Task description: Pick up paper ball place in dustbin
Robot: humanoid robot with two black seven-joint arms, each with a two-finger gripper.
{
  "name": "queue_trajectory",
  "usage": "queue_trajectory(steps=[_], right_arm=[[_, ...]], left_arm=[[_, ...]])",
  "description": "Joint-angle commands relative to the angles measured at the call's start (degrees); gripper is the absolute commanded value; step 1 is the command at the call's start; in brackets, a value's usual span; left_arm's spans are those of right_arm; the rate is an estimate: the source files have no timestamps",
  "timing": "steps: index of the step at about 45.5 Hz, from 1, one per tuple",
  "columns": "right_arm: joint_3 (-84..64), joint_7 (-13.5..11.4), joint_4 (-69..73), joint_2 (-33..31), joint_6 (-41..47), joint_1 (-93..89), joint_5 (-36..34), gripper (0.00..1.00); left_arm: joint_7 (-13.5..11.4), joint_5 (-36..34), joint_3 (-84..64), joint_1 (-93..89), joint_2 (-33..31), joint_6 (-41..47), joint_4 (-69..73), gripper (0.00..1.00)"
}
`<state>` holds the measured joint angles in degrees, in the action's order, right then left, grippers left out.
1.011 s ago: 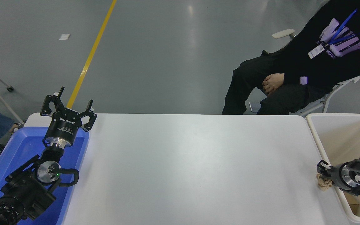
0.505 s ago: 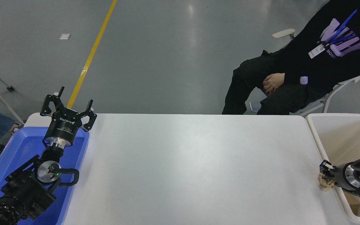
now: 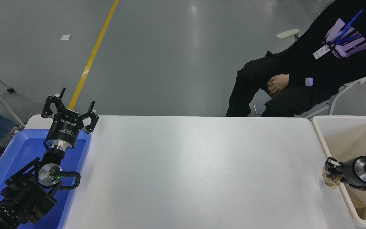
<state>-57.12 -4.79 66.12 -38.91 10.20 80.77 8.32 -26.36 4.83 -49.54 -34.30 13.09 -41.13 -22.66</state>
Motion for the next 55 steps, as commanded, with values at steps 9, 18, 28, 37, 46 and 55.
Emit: queue_trajectory(steps=[9, 18, 28, 37, 46, 55], right_arm=[[-7.04, -0.04, 13.42, -3.62, 18.96, 25.13, 0.55, 0.00], [-7.30, -0.04, 15.61, -3.80, 34.80, 36.90, 0.55, 0.00], [-9.85, -0.04, 18.87, -3.54, 34.80, 51.49, 0.38, 0.00], [-16.17, -0.04, 18.95, -2.31, 34.80, 61.96, 0.29, 0.00], [-17.41, -0.04, 20.18, -2.04, 34.80, 63.81, 0.11, 0.00], [-17.85, -0.13, 20.54, -2.04, 34.80, 63.81, -0.68, 0.00]], left_arm=[[0.00, 0.01, 0.06, 0.02, 0.00, 0.08, -0.01, 0.98], [0.00, 0.01, 0.05, 0.02, 0.00, 0.08, 0.08, 0.98], [0.00, 0.01, 0.06, 0.02, 0.00, 0.08, -0.01, 0.98], [0.00, 0.01, -0.03, 0.02, 0.00, 0.08, -0.01, 0.98], [0.00, 0.01, 0.06, 0.02, 0.00, 0.08, -0.01, 0.98], [0.08, 0.01, 0.05, 0.02, 0.00, 0.08, 0.08, 0.98]])
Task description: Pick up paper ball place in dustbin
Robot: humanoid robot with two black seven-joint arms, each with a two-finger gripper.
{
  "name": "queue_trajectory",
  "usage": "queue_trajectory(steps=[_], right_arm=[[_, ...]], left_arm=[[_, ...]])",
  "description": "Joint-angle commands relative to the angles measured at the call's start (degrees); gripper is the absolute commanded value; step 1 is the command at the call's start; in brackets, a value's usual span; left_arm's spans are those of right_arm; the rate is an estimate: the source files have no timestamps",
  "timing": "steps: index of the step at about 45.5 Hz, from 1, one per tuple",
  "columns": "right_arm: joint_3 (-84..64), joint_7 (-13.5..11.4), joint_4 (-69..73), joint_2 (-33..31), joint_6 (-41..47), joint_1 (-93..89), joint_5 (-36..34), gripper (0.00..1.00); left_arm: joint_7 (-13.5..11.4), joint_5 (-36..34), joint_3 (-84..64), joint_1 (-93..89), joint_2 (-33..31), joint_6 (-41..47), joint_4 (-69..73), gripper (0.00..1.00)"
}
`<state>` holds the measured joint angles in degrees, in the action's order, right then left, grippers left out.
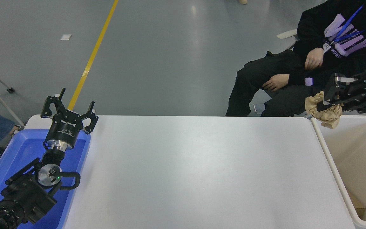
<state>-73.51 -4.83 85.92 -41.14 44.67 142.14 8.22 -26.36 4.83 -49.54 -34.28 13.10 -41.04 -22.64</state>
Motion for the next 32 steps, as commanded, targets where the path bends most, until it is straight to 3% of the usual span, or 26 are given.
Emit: queue_trajectory(steps=[1, 24, 32], right_arm=[[-1.55, -0.09, 0.74, 0.18, 0.33, 2.44, -0.58, 0.00], [-13.76, -0.18, -1.72, -1.22, 0.33, 0.42, -0.23, 0.00], [-12.63, -0.26, -7.86, -4.82, -14.06, -15.38, -0.40, 0.00]], left_arm=[[-0.01, 0.00, -0.03, 0.00, 0.00, 0.00, -0.03, 0.98], [-0.01, 0.00, -0.03, 0.00, 0.00, 0.00, 0.05, 0.98], [-0.01, 0.00, -0.03, 0.00, 0.00, 0.00, -0.03, 0.98]])
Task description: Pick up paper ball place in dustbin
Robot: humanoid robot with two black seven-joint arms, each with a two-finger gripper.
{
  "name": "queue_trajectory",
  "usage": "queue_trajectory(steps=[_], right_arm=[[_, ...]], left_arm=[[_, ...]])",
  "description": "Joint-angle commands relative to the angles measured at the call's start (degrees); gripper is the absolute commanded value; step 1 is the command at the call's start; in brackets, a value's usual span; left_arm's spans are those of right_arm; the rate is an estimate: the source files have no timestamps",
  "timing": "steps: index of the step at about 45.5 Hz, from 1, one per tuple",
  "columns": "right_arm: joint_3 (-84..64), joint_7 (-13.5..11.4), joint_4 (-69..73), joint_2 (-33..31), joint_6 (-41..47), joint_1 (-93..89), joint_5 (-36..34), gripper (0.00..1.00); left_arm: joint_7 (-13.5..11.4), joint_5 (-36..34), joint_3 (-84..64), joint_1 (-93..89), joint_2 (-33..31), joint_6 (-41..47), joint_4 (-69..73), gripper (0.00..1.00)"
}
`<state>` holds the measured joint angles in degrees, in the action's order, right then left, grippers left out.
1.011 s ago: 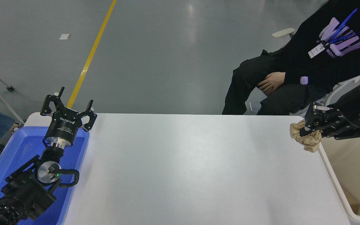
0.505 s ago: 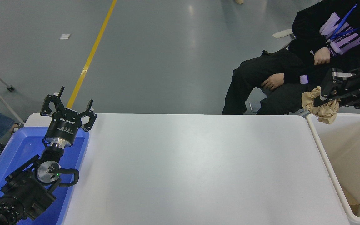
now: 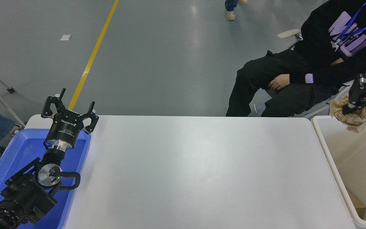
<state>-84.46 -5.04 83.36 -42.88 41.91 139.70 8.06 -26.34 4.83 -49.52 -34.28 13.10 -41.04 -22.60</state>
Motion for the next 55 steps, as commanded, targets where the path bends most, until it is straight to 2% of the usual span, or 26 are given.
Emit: queue_trajectory(steps=[1, 10, 21, 25, 31, 36, 51, 55], right_arm=[[-1.33, -0.06, -6.18, -3.26, -13.24, -14.79, -0.24, 0.00], [7.80, -0.06, -14.79, -6.95, -29.33, -33.42, -0.06, 0.00], [19.41, -0.14, -30.52, -6.52, -39.00, -56.45, -0.59, 0.00], [26.08, -0.14, -38.16, -2.84, -41.99, -68.48, -0.68, 0.00], [39.88, -0.41, -52.14, 1.92, -41.82, -84.05, -3.66, 0.00], [47.18, -0.23, -61.55, 7.01, -42.00, -91.88, -3.49, 0.00], [48.77, -0.06, -78.33, 17.47, -42.96, -101.73, -3.75, 0.00], [48.77, -0.06, -79.32, 18.36, -44.19, -102.26, -4.10, 0.00]], left_arm=[[-0.02, 0.00, -0.05, 0.00, -0.01, 0.00, 0.01, 0.98], [-0.02, 0.00, -0.05, 0.00, -0.01, 0.00, 0.02, 0.98], [-0.02, 0.00, -0.05, 0.00, -0.01, -0.09, -0.07, 0.98], [-0.02, 0.09, -0.05, 0.00, -0.01, -0.09, -0.07, 0.98], [-0.02, 0.00, -0.05, 0.00, -0.09, -0.09, -0.07, 0.98], [-0.02, 0.09, -0.05, 0.00, -0.09, -0.09, -0.07, 0.98], [-0.02, 0.09, -0.05, -0.09, -0.01, 0.00, 0.02, 0.98], [-0.02, 0.18, -0.05, -0.09, -0.01, 0.00, 0.02, 0.98]])
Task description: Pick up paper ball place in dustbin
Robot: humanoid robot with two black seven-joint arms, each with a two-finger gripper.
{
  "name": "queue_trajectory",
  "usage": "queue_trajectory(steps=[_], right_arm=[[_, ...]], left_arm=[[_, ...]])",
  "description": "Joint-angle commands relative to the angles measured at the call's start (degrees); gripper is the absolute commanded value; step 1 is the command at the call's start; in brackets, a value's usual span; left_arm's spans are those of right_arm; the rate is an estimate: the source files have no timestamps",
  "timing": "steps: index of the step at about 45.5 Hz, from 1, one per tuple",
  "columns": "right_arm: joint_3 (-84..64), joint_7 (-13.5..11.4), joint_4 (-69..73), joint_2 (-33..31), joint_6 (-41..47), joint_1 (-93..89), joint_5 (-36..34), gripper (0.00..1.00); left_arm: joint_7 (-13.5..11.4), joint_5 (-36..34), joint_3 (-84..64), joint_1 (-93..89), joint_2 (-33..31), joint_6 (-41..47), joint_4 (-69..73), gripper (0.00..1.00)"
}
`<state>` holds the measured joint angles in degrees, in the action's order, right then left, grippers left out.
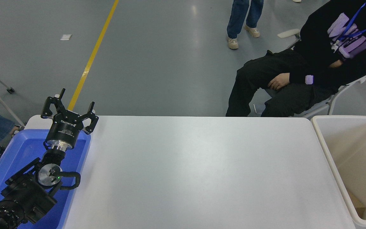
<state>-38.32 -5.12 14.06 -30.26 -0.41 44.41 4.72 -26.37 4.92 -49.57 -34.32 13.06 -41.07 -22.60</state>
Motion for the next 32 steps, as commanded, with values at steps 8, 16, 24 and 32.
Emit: queue_trajectory(steps=[8, 16, 24, 32], right_arm=[[2.64, 0.03, -10.10, 6.18, -3.28, -7.06, -0.77, 0.00], [2.55, 0.03, -10.10, 6.27, -3.46, -7.15, -0.77, 0.00], [2.55, 0.03, -10.02, 6.27, -3.46, -7.50, -0.77, 0.00], [2.55, 0.11, -10.28, 6.44, -6.69, -7.06, -0.77, 0.56]], left_arm=[[0.00, 0.09, 0.00, -0.04, 0.03, 0.02, 0.02, 0.98], [0.00, 0.09, 0.00, -0.04, -0.05, 0.11, 0.02, 0.98], [0.00, 0.09, 0.00, -0.04, -0.05, 0.02, 0.02, 0.98], [0.00, 0.09, 0.00, -0.04, -0.05, 0.02, 0.02, 0.98]])
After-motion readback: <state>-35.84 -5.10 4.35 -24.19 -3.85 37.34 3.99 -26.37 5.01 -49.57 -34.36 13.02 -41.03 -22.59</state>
